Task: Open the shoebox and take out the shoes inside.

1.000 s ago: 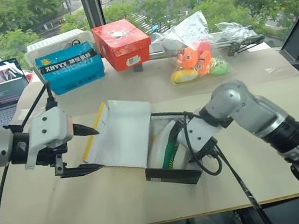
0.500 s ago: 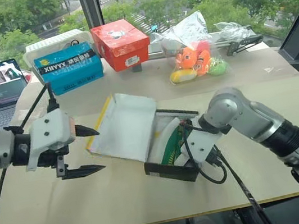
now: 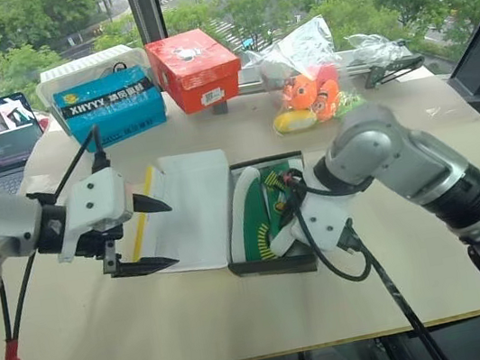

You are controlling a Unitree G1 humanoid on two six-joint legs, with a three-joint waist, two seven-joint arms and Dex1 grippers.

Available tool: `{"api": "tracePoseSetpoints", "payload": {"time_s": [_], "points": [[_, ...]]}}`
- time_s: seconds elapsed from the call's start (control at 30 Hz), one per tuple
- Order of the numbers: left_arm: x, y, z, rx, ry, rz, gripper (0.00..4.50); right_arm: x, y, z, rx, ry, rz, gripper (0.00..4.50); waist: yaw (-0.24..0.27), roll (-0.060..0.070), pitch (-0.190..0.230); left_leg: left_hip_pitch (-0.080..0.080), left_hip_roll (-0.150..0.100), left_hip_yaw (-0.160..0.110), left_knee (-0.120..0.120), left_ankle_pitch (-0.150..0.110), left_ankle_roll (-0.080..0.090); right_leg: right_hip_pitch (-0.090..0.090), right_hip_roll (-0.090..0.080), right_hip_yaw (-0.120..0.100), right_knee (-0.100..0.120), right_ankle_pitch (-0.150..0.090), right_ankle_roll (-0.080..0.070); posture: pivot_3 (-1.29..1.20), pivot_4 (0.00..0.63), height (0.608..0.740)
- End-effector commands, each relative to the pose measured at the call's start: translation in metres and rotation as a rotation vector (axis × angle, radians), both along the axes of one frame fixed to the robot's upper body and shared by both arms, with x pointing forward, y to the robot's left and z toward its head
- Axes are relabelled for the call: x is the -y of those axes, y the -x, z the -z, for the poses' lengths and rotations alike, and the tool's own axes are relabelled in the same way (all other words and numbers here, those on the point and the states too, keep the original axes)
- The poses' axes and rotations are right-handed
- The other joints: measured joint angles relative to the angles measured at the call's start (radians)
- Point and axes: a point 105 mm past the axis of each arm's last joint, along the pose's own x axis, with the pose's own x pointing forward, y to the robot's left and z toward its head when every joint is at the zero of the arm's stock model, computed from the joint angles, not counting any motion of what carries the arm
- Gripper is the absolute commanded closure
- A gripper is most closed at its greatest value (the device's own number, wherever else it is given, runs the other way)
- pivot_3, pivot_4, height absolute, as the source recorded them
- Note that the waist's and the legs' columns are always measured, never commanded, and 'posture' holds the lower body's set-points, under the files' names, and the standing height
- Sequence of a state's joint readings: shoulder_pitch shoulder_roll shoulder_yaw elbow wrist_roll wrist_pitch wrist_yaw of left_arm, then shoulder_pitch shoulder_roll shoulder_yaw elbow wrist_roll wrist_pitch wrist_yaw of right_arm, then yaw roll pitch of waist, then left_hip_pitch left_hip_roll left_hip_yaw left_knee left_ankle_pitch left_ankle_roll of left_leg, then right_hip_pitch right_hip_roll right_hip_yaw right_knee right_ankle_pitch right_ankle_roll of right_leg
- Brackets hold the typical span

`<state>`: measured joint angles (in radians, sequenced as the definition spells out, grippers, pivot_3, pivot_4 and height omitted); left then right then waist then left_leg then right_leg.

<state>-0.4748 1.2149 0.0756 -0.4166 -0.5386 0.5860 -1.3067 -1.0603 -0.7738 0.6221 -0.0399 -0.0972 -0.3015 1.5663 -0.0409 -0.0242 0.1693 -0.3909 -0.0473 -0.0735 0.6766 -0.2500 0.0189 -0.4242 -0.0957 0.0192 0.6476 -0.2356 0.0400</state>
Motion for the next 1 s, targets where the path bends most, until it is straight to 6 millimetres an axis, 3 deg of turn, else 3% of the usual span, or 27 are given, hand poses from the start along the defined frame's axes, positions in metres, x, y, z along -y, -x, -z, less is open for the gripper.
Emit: {"api": "tracePoseSetpoints", "payload": {"time_s": [0.03,0.1,0.13,0.23,0.3,0.53,0.77,0.87,0.97,1.0], "points": [[0.003,-0.001,-0.007,0.041,0.001,0.020,0.00,-0.012,-0.002,0.001,-0.038,-0.038,-0.041,3.83,-0.003,0.000,0.000,0.000,0.000,0.000,0.000,0.000,0.000,0.000,0.000,0.000,0.000,0.000,0.000,0.00,0.150,0.740],[0.004,-0.001,-0.007,0.041,0.000,0.022,0.00,-0.022,-0.015,0.010,-0.075,-0.122,0.017,3.83,-0.009,0.000,0.000,0.000,0.000,0.000,0.000,0.000,0.000,0.000,0.001,0.001,0.000,0.000,0.000,0.00,0.150,0.740],[0.004,-0.001,-0.008,0.040,0.001,0.023,0.00,-0.010,-0.023,0.021,-0.004,-0.033,-0.017,3.83,-0.010,0.000,0.000,0.001,0.002,0.000,0.000,0.000,0.000,0.000,0.002,0.001,0.001,0.000,-0.001,0.00,0.150,0.740],[0.004,-0.001,-0.007,0.037,-0.005,0.021,0.00,-0.029,-0.010,0.020,-0.148,-0.156,-0.012,3.83,-0.001,0.000,0.001,0.000,0.002,0.001,-0.001,0.000,0.000,-0.002,0.003,0.001,0.001,0.001,-0.002,0.00,0.150,0.740],[0.004,0.000,-0.008,0.037,-0.006,0.020,0.00,-0.018,-0.014,0.027,-0.059,-0.072,-0.083,3.83,-0.002,0.000,0.001,0.000,0.003,0.001,0.000,0.000,-0.001,-0.002,0.004,0.001,0.000,0.001,-0.002,0.00,0.150,0.740],[0.003,0.002,-0.008,0.034,-0.007,0.012,0.00,-0.024,-0.004,0.013,-0.008,-0.059,-0.198,3.83,-0.004,0.001,0.002,-0.001,0.004,0.001,0.000,-0.001,-0.002,-0.002,0.004,0.001,0.000,0.001,-0.002,0.00,0.150,0.740],[0.003,0.002,-0.006,0.032,-0.008,0.003,0.00,-0.007,-0.011,0.013,0.060,0.083,-0.220,3.83,-0.003,0.001,0.002,0.000,0.004,0.001,0.000,-0.001,-0.002,-0.002,0.004,0.001,0.000,0.001,-0.002,0.00,0.150,0.740],[0.003,0.004,-0.004,0.028,-0.007,0.002,0.00,-0.015,-0.021,0.001,0.071,0.067,-0.187,3.83,-0.004,0.001,0.002,0.000,0.004,0.001,0.000,-0.001,-0.002,-0.002,0.004,0.001,0.000,0.001,-0.002,0.00,0.150,0.740],[0.004,0.004,-0.003,0.027,-0.005,0.005,0.00,-0.010,-0.021,0.023,0.081,0.117,-0.246,3.83,-0.005,0.001,0.003,0.000,0.005,0.001,0.000,-0.001,-0.002,-0.002,0.005,0.001,0.000,0.001,-0.002,0.00,0.150,0.740],[0.005,0.005,-0.003,0.028,-0.003,0.005,0.00,-0.022,-0.014,0.021,0.050,0.051,-0.262,3.83,-0.004,0.001,0.003,0.001,0.006,0.001,0.000,-0.001,-0.002,-0.002,0.006,0.001,0.000,0.001,-0.002,0.00,0.150,0.740]]}}
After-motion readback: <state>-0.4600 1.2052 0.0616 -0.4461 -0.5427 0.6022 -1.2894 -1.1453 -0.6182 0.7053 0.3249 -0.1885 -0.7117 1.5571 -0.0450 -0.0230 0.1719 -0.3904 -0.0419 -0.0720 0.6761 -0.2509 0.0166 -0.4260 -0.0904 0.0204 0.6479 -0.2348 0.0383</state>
